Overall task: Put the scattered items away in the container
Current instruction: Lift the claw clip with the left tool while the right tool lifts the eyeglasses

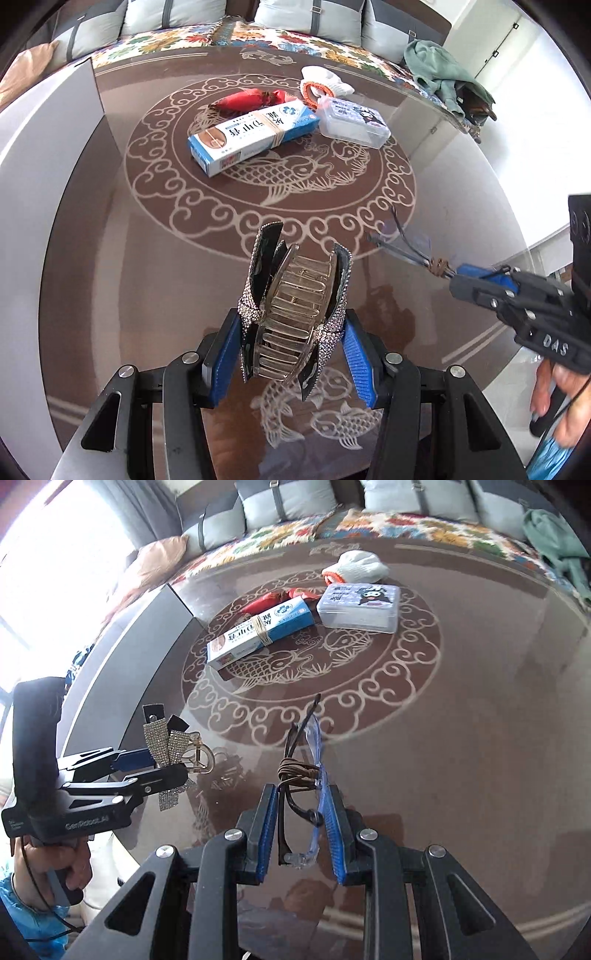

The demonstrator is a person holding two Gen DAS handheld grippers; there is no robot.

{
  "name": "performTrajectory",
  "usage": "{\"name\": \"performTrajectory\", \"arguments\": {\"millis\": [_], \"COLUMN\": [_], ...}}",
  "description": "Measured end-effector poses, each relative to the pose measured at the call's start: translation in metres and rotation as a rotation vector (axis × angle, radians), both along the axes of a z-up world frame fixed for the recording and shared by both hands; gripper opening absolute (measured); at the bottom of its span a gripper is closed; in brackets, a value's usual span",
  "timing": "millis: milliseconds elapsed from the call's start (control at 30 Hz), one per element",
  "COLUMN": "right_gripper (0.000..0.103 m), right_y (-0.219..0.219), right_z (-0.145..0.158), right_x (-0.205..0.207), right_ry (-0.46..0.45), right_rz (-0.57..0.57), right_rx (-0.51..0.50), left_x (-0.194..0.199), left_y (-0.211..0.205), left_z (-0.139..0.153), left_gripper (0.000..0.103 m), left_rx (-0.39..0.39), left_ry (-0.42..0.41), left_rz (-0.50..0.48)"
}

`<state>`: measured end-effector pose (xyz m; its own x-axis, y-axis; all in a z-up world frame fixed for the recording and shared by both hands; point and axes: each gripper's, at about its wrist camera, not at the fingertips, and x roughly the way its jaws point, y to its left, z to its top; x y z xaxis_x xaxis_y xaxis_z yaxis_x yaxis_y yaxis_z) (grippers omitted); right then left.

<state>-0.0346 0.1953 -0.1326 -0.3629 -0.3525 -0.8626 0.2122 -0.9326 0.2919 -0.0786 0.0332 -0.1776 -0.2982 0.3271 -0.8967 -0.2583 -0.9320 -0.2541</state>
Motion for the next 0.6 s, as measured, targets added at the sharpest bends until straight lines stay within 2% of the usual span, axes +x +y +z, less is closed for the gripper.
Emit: {"name": "performTrajectory", "arguments": {"millis": [267,467,600], "right_gripper": [0.026,0.023,0.022], "right_y": [-0.018,-0.029,-0.034], "right_z": [0.010,0.030,0.034], "right_x": [0.018,0.028,0.027], "right_ry": [0.067,0.127,0.129], "right_rz": [-0.039,-0.037,-0.027], "right_rx": [0.000,0.008,0.018], "left_x": [0.015,0.020,0.020], "left_y": [0.007,0.007,0.004], "left_z": [0.018,0.031,0.032], "left_gripper": [0.053,0.053,0.053], "left_rx": [0.012,0.009,0.004], "left_ry": [0.046,0.079,0.080], "left_rz": [-0.005,-0.002,0.002]}}
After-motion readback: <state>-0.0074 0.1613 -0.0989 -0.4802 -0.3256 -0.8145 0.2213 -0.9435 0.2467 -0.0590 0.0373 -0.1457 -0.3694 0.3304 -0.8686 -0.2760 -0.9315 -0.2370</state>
